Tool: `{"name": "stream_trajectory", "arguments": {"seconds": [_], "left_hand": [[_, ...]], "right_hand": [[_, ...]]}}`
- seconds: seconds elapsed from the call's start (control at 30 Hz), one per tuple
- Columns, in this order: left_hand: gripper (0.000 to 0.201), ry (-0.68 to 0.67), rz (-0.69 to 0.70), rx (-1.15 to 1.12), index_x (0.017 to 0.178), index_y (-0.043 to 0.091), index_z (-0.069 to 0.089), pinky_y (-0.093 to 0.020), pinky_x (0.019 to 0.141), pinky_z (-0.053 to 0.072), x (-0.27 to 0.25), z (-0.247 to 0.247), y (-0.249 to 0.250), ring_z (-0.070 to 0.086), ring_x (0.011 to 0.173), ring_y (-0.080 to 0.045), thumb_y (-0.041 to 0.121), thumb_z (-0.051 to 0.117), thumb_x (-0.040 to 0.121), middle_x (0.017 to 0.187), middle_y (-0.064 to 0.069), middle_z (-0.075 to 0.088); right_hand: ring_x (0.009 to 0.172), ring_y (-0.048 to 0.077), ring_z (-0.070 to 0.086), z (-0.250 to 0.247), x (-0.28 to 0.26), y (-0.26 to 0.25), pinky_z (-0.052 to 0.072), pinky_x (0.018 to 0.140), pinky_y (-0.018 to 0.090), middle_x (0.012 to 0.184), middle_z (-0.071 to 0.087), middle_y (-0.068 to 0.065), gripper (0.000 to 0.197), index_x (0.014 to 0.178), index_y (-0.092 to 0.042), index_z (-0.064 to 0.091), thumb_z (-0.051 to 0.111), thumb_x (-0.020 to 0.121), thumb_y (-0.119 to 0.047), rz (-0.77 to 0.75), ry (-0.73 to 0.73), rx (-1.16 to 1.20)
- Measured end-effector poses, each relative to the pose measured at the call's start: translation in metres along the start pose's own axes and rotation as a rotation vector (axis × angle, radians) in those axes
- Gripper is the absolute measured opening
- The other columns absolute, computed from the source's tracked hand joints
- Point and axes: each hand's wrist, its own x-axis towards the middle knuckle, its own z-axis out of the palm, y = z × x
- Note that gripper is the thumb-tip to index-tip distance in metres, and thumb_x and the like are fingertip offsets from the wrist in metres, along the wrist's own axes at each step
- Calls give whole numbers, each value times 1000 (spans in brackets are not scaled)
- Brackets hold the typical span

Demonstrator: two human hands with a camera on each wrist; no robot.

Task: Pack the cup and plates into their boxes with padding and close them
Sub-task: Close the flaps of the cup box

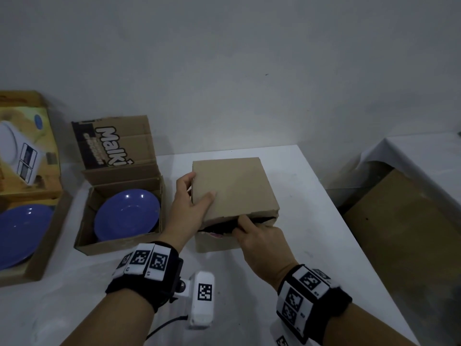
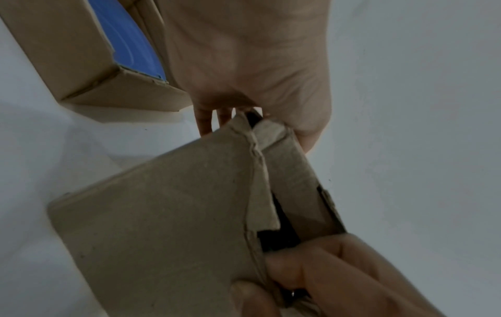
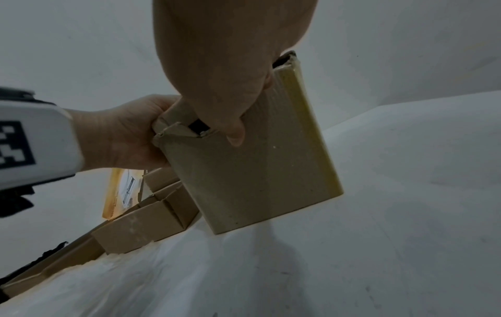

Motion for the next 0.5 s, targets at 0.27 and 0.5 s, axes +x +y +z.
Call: {"name": "stream_trajectory", "arguments": {"seconds": [0.27, 0.5], "left_hand": [[34, 13, 50, -129, 127, 26, 48, -18, 86, 42, 6, 1, 10, 47, 108, 7, 22, 55, 93, 131, 10, 48], [57, -14, 92, 41, 132, 31, 41, -7, 82, 42, 10, -6, 20, 47, 107, 9, 36, 68, 82, 130, 14, 44]], "right_hand": [[27, 16, 40, -5, 8, -9, 0, 42, 18, 48, 53, -2, 33, 63, -18, 63, 81, 37, -9, 67, -138, -24], [27, 14, 41, -5, 9, -13, -9, 48, 16, 48, 54, -6, 36, 62, -23, 67, 82, 33, -9, 143, -122, 7]]}}
